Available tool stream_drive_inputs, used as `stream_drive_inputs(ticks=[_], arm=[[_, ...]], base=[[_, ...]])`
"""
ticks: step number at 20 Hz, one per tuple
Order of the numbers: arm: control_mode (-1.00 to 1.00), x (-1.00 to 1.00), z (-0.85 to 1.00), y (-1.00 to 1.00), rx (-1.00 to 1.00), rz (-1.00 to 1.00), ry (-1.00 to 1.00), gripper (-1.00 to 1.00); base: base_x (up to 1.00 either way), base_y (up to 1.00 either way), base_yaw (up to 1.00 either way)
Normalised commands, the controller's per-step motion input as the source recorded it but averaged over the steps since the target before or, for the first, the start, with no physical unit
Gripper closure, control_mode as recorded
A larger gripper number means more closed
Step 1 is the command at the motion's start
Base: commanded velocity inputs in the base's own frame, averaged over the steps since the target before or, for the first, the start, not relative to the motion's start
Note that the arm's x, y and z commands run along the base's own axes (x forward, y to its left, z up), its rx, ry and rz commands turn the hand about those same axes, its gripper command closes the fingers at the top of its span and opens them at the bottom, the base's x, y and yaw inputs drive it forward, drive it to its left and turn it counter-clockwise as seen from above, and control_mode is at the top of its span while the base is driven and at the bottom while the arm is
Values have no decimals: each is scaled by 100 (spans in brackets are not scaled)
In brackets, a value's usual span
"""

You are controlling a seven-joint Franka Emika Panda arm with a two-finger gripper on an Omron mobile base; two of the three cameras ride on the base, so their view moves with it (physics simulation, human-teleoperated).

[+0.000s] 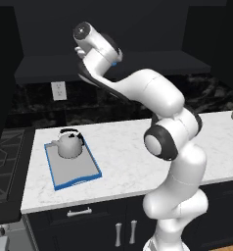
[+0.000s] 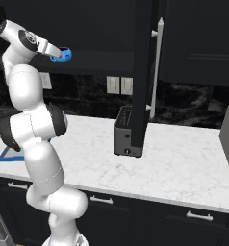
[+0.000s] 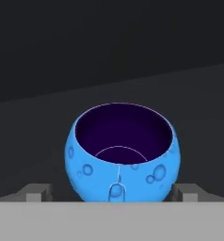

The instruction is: Pick the kettle from the counter and place it on the tray. Then pick the mug from the cabinet and place it on the tray. Then close the cabinet doors.

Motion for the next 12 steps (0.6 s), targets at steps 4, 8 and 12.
stream_drive_inputs(ticks=[4,8,12], arm=[[-100,2,-12,0,3,-7,0,-100],[-100,10,-7,0,2,-4,0,-100],[-100,14,-5,-1,0,-2,0,100]], base=[[0,0,0],[0,0,0],[0,0,0]])
